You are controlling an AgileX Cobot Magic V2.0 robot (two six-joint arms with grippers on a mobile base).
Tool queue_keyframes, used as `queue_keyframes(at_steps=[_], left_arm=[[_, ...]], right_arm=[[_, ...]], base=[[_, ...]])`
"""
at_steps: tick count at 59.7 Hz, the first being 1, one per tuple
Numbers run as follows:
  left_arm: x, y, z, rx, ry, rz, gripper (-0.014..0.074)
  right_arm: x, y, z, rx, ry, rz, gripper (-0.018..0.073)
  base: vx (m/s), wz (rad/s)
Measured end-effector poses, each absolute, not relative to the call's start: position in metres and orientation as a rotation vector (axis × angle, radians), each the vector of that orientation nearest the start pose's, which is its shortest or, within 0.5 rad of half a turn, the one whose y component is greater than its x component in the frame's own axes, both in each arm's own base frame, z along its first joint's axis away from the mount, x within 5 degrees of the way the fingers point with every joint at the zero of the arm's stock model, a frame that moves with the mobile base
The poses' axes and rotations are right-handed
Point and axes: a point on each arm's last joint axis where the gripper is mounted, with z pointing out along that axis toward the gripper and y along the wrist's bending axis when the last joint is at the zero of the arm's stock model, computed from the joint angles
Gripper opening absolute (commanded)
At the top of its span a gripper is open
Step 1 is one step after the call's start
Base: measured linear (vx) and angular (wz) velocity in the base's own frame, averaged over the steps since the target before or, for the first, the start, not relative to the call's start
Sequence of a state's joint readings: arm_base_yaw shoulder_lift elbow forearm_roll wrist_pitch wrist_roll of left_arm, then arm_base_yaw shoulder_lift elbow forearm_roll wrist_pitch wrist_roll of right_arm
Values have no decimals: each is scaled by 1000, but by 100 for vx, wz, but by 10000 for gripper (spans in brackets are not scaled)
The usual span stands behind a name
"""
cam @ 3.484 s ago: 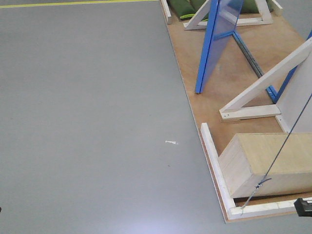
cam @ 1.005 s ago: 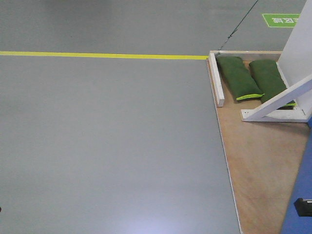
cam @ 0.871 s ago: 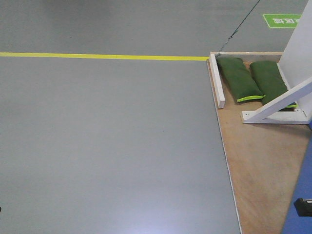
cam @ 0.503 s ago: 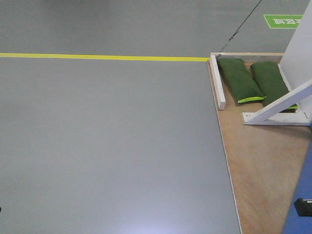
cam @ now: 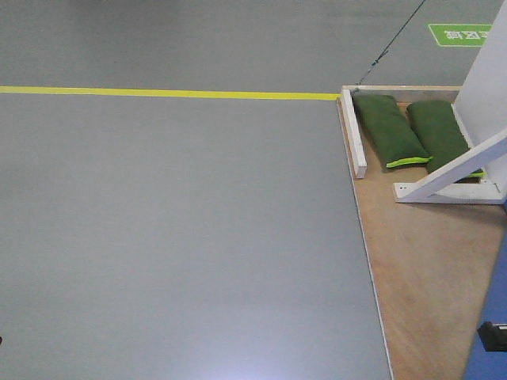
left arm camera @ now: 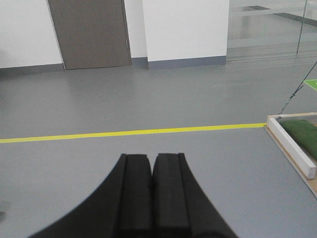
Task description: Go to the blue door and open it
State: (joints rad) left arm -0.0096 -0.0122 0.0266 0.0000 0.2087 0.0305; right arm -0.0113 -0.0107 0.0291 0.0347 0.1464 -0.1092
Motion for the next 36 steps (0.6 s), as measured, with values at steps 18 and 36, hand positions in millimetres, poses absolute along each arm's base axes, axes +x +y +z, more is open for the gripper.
queue_keyframes(at_steps=[18, 36], left_arm=[[56, -1, 186, 34, 1706, 16, 70], [56, -1, 186, 34, 1706, 16, 70]], right_arm=[[52, 3, 221, 60, 1570, 97, -8], [47, 2, 381, 29, 1294, 60, -8]], base=[[0, 0], [0, 0]])
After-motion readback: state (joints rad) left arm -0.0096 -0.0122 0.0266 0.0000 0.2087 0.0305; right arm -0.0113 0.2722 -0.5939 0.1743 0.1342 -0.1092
